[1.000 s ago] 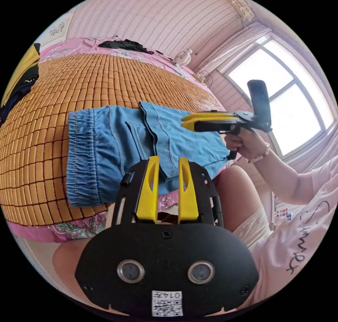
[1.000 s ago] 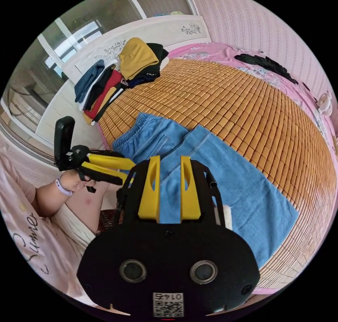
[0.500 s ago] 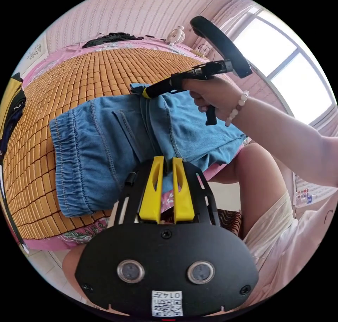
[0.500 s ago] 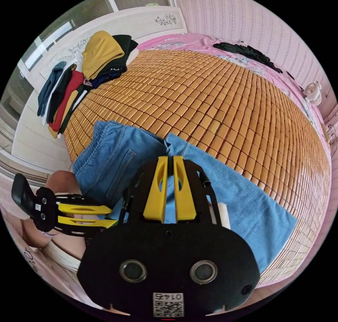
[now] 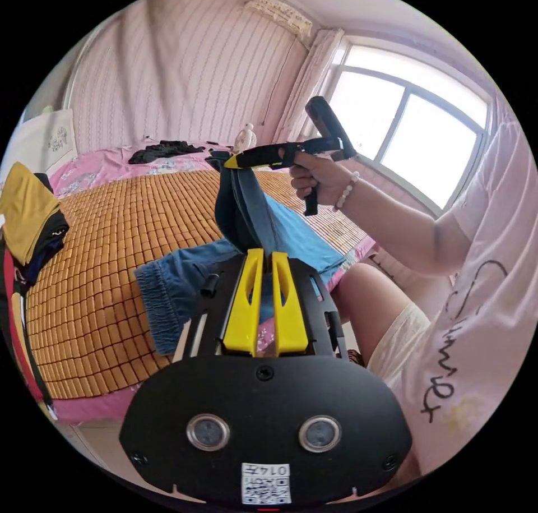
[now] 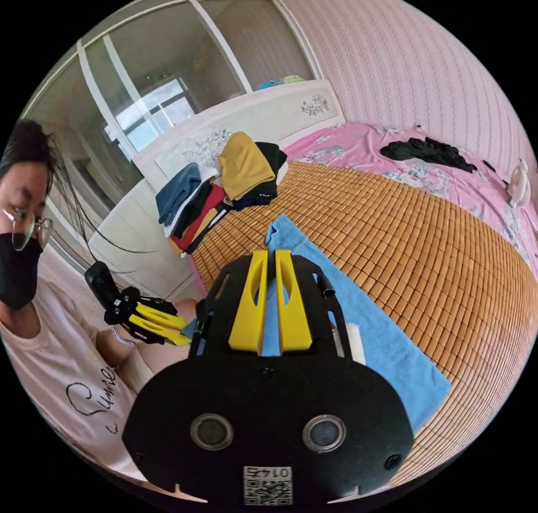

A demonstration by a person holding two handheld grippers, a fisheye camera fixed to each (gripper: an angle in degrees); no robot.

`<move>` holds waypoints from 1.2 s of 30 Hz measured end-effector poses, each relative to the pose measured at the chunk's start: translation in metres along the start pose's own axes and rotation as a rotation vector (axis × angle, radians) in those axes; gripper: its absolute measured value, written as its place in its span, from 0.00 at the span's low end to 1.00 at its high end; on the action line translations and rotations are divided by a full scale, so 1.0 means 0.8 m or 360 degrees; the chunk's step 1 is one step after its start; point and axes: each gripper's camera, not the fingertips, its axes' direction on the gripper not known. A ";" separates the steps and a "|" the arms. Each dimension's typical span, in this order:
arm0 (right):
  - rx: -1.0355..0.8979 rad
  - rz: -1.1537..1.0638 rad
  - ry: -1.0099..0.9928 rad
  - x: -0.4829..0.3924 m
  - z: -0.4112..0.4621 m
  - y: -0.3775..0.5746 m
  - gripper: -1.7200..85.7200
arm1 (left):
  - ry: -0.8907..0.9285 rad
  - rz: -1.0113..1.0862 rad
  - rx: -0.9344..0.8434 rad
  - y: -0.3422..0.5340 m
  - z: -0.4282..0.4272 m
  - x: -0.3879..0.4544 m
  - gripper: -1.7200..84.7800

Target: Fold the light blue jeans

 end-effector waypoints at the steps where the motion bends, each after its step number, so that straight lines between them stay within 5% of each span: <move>1: -0.0044 -0.0050 -0.0076 -0.013 0.028 -0.015 0.05 | -0.0033 -0.0027 -0.0013 0.004 -0.009 -0.004 0.05; 5: -0.0318 0.0054 0.0103 -0.009 0.172 -0.017 0.08 | -0.0400 -0.0325 -0.0341 0.048 -0.017 -0.060 0.08; 11: -0.0205 0.0076 0.0360 0.018 0.129 0.062 0.08 | -0.0593 -0.0298 -0.0452 0.057 -0.024 -0.055 0.09; 16: -0.0428 0.0278 0.0698 0.070 0.087 0.146 0.03 | -0.0215 -0.0059 -0.0373 0.012 0.047 -0.002 0.05; 21: -0.0546 0.0364 0.0601 0.081 0.108 0.183 0.02 | 0.0213 0.0196 -0.0544 -0.031 0.200 0.087 0.01; 26: -0.0632 0.0109 0.0618 0.081 0.181 0.120 0.02 | 0.0025 0.0438 -0.0932 0.005 0.309 0.137 0.01; 36: -0.1291 -0.0073 0.0547 0.143 0.287 0.028 0.02 | 0.0014 0.0642 -0.0781 0.026 0.326 0.168 0.01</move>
